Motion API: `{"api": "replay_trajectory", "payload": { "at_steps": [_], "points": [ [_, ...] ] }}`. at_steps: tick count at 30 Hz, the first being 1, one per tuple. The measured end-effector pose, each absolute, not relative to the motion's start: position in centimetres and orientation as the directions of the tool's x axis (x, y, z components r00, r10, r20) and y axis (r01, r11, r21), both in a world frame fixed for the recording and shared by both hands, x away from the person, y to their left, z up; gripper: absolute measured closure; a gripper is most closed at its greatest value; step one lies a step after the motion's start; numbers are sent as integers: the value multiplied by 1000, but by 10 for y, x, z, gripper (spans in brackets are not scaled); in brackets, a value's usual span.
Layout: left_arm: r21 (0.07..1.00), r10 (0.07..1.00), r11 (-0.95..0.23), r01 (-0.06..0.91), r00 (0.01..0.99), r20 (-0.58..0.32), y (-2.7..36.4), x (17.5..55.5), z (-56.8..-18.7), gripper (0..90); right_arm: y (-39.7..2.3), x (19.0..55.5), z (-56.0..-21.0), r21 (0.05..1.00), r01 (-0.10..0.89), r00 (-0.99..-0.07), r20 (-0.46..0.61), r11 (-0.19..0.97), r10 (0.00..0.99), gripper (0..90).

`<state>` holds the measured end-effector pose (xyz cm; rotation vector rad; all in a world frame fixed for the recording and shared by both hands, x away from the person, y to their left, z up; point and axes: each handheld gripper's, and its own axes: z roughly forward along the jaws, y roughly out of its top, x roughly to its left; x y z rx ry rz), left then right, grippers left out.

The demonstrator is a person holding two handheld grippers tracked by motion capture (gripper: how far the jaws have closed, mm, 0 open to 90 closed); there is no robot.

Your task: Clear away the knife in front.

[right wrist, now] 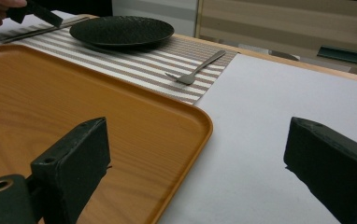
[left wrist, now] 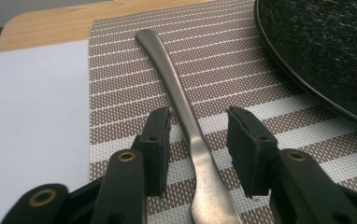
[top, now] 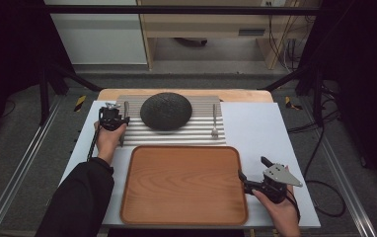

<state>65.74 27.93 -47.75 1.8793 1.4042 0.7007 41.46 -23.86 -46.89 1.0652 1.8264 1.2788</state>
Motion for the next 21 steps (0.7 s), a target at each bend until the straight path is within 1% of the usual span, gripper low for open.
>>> {"api": "replay_trajectory", "payload": {
  "at_steps": [1, 2, 5, 9, 21],
  "points": [
    [780, 961, -191, 596, 277, 23, 279, 657, -478, 614, -239, 415, -469, 950, 247, -452, -62, 191, 890, 71],
    [779, 960, -191, 598, 281, 19, 279, 657, -479, 643, -239, 415, -469, 950, 247, -452, -62, 192, 890, 71],
    [775, 961, -174, 607, 276, 0, 280, 658, -481, 662, -239, 415, -469, 950, 247, -451, -62, 191, 890, 71],
    [772, 960, -195, 605, 278, 25, 277, 658, -481, 686, -239, 415, -469, 950, 248, -450, -61, 191, 891, 72],
    [773, 965, -192, 605, 262, 34, 276, 659, -481, 705, -239, 415, -470, 948, 255, -450, -60, 193, 891, 74]
  ]
}}
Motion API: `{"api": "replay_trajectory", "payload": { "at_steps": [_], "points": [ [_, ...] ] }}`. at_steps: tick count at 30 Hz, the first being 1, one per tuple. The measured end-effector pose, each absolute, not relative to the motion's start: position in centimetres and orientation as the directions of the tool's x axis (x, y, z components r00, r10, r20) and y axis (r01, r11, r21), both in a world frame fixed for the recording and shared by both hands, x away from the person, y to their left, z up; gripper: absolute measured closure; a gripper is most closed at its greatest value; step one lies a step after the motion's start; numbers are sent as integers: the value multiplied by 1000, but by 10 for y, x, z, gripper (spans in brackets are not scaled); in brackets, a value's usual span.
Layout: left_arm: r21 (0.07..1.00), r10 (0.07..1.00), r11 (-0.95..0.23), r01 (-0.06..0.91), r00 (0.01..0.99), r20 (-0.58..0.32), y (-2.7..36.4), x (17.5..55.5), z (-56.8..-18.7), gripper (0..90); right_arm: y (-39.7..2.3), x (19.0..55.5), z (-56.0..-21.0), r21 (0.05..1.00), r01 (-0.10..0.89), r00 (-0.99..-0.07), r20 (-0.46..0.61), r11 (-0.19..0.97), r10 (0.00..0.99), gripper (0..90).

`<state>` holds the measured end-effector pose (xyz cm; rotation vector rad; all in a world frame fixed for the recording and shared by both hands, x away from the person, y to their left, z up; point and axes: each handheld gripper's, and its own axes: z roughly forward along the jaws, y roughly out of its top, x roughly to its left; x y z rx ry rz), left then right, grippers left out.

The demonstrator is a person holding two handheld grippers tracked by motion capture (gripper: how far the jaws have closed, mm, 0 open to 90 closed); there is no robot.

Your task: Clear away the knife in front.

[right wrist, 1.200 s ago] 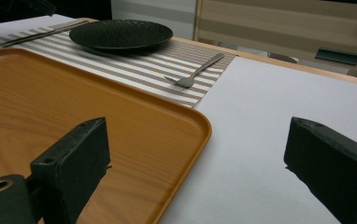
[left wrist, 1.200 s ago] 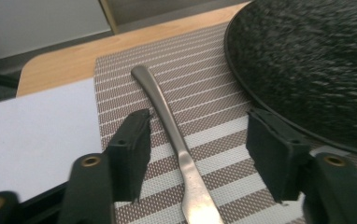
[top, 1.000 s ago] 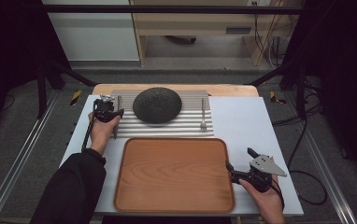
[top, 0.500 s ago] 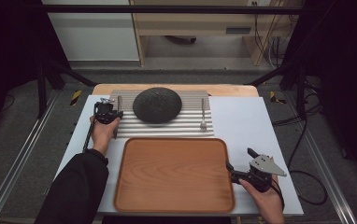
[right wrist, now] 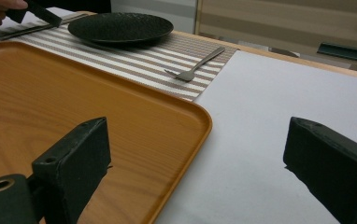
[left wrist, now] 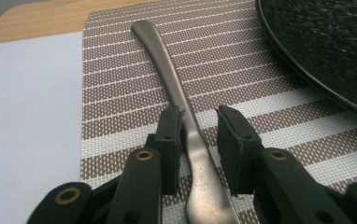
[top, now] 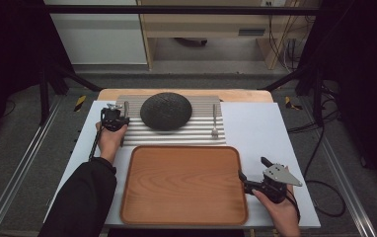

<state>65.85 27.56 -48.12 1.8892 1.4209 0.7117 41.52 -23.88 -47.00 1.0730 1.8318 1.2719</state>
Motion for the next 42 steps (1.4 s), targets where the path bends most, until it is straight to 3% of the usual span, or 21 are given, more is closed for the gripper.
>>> {"api": "replay_trajectory", "payload": {
  "at_steps": [3, 9, 42],
  "points": [
    [771, 965, -196, 605, 260, 42, 275, 659, -481, 707, -239, 415, -470, 947, 255, -451, -59, 192, 891, 74],
    [773, 966, -200, 602, 251, 55, 274, 658, -481, 795, -240, 415, -470, 946, 261, -449, -57, 192, 892, 76],
    [794, 964, -169, 584, 266, 9, 276, 635, -467, 802, -241, 416, -471, 946, 266, -448, -50, 186, 893, 77]
  ]
}}
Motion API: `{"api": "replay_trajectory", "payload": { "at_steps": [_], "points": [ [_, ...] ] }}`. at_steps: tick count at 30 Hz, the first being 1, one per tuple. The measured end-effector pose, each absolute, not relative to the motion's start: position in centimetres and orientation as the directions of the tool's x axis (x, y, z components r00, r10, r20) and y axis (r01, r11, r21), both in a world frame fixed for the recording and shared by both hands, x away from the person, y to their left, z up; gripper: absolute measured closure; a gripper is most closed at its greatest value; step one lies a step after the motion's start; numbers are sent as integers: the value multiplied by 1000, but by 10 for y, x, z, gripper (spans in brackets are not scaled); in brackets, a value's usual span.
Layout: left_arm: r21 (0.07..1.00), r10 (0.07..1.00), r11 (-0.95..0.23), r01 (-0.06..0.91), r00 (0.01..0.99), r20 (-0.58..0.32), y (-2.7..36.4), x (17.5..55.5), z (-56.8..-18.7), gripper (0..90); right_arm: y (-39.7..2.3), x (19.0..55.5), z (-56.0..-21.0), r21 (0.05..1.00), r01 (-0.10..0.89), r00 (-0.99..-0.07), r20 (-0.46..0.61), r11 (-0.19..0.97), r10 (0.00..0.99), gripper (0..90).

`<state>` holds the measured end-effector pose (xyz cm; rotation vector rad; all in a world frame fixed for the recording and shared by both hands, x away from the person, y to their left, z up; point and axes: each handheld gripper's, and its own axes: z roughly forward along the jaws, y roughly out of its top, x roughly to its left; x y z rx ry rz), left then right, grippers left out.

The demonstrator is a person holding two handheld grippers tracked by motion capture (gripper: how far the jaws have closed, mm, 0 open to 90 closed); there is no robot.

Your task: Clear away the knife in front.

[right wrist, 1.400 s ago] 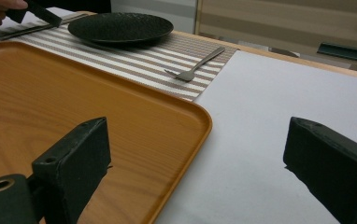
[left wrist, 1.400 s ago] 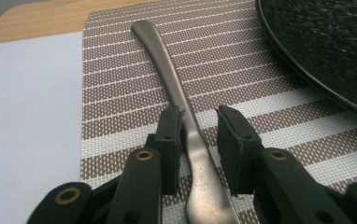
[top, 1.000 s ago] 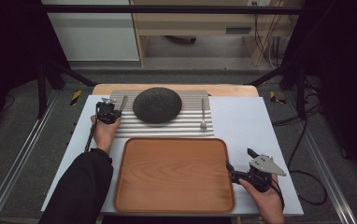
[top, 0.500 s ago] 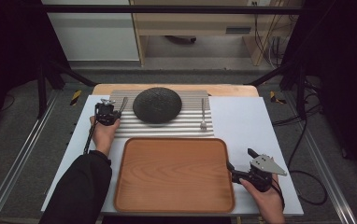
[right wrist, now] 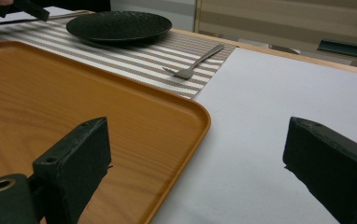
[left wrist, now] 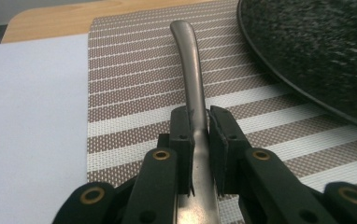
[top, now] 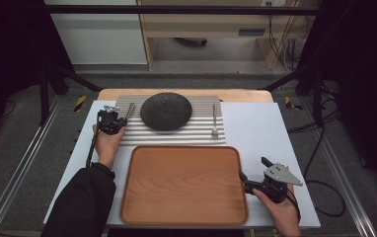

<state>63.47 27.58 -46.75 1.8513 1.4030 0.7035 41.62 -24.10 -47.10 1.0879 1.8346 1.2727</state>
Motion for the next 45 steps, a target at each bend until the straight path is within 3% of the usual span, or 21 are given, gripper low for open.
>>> {"api": "replay_trajectory", "payload": {
  "at_steps": [10, 22, 32, 45],
  "points": [
    [826, 948, -174, 536, 319, -8, 270, 607, -447, 802, -240, 416, -471, 946, 263, -453, -53, 190, 890, 76],
    [860, 899, -199, 470, 437, -30, 244, 533, -430, 802, -238, 415, -469, 948, 258, -456, -50, 186, 888, 75],
    [835, 853, -261, 485, 521, -36, 201, 472, -442, 802, -243, 415, -468, 954, 255, -458, -23, 156, 889, 75],
    [789, 831, -297, 539, 552, -64, 178, 437, -466, 802, -243, 414, -467, 955, 253, -463, -19, 153, 886, 75]
  ]
}}
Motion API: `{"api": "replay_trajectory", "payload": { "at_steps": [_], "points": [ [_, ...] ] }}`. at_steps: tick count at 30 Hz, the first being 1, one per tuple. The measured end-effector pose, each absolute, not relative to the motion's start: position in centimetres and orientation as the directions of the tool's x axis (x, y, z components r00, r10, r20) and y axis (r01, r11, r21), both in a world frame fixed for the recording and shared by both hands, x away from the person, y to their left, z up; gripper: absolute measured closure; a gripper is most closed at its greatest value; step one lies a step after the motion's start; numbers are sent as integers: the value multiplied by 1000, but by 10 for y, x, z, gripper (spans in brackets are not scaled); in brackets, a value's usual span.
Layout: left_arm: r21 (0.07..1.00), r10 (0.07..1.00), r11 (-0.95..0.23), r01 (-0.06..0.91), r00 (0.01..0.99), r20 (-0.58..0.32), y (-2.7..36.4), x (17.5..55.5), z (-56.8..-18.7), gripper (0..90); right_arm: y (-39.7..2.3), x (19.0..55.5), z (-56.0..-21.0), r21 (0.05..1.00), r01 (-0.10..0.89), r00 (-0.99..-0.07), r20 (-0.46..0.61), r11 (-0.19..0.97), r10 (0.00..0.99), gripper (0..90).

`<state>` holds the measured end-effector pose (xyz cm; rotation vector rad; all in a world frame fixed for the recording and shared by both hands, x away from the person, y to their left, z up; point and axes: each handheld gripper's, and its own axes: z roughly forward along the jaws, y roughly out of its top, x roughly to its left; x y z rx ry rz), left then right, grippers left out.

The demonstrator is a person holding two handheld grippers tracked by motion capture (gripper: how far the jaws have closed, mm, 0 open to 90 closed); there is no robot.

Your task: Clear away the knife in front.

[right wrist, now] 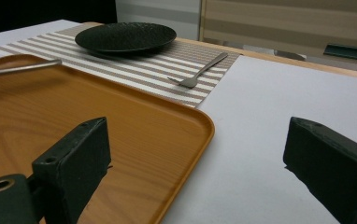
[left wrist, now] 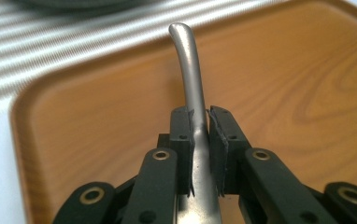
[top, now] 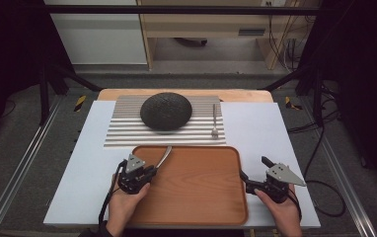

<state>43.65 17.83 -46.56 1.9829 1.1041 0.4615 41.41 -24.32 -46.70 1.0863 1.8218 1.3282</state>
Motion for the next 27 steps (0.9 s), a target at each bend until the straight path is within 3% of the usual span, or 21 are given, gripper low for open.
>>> {"api": "replay_trajectory", "payload": {
  "at_steps": [12, 16, 27],
  "points": [
    [774, 857, -261, 577, 507, -89, 181, 429, -476, 790, -242, 414, -468, 953, 255, -469, -26, 164, 883, 74],
    [806, 848, -273, 526, 527, -56, 183, 428, -463, 690, -242, 414, -468, 952, 258, -466, -28, 166, 884, 73],
    [846, 757, -355, 398, 654, 10, 185, 459, -439, 699, -240, 415, -470, 944, 267, -451, -56, 194, 891, 68]
  ]
}}
